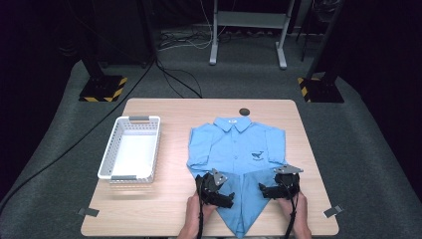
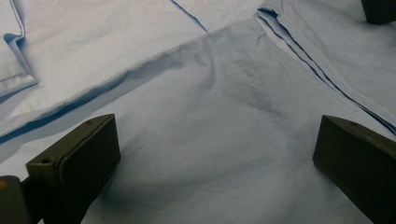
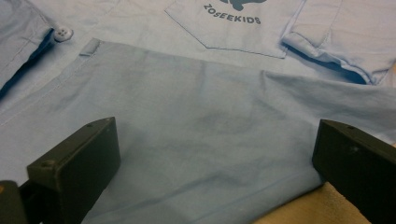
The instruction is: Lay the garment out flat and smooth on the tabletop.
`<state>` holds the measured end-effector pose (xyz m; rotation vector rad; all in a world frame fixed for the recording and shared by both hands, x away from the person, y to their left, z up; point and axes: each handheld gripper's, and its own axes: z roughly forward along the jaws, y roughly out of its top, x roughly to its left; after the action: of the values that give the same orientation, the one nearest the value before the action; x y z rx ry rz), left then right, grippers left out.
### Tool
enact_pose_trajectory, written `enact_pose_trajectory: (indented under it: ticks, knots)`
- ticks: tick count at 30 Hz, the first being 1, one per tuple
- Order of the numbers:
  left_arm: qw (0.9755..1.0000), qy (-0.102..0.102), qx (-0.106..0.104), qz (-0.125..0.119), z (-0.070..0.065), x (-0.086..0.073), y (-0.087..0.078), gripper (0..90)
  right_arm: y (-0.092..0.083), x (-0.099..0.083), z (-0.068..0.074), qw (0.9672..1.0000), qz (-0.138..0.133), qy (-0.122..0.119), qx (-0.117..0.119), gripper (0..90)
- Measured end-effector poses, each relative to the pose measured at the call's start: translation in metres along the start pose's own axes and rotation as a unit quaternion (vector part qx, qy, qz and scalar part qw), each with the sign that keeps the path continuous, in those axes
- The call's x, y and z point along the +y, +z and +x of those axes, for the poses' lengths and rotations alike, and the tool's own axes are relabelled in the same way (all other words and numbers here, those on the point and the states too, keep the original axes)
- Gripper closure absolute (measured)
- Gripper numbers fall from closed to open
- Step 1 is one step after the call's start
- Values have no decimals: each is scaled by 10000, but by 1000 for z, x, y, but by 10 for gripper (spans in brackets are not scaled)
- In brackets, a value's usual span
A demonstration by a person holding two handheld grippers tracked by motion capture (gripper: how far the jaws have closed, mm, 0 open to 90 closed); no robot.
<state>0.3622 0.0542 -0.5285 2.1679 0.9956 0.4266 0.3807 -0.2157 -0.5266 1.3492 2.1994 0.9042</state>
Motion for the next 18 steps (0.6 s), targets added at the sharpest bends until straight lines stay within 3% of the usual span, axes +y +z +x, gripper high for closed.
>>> enact_pose_trajectory:
  ticks: [6, 11, 18]
  knots:
    - [10000, -2, -12, 3, 0, 0, 0, 5, 1, 1, -3, 9999, 5, -64, 93, 0]
    - [10000, -2, -10, 2, 0, 0, 0, 5, 4, 5, -8, 10000, -1, -42, 29, 6]
    - [10000, 3, -12, 3, 0, 0, 0, 5, 7, 27, -17, 9999, -78, -39, -116, 54]
